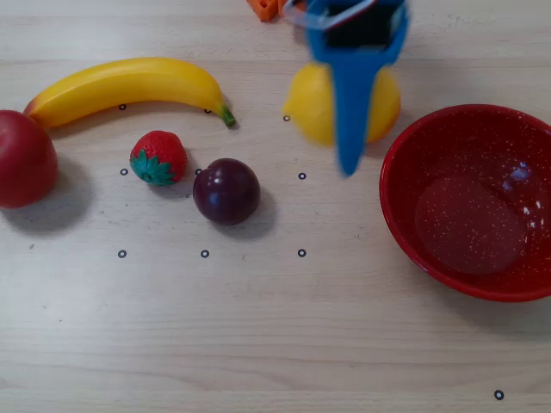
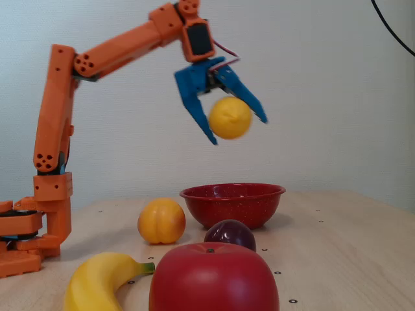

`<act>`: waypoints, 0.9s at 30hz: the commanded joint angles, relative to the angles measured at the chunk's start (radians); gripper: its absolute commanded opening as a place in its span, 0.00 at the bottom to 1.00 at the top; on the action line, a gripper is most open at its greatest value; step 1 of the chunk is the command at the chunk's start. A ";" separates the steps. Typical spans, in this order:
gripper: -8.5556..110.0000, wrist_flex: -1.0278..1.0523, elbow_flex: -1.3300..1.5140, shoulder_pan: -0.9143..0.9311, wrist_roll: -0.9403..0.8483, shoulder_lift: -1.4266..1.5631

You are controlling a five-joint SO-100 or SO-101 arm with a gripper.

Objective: Put the lemon in the red bowl.

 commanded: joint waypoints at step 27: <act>0.17 -1.006 0.735 0.399 0.227 0.149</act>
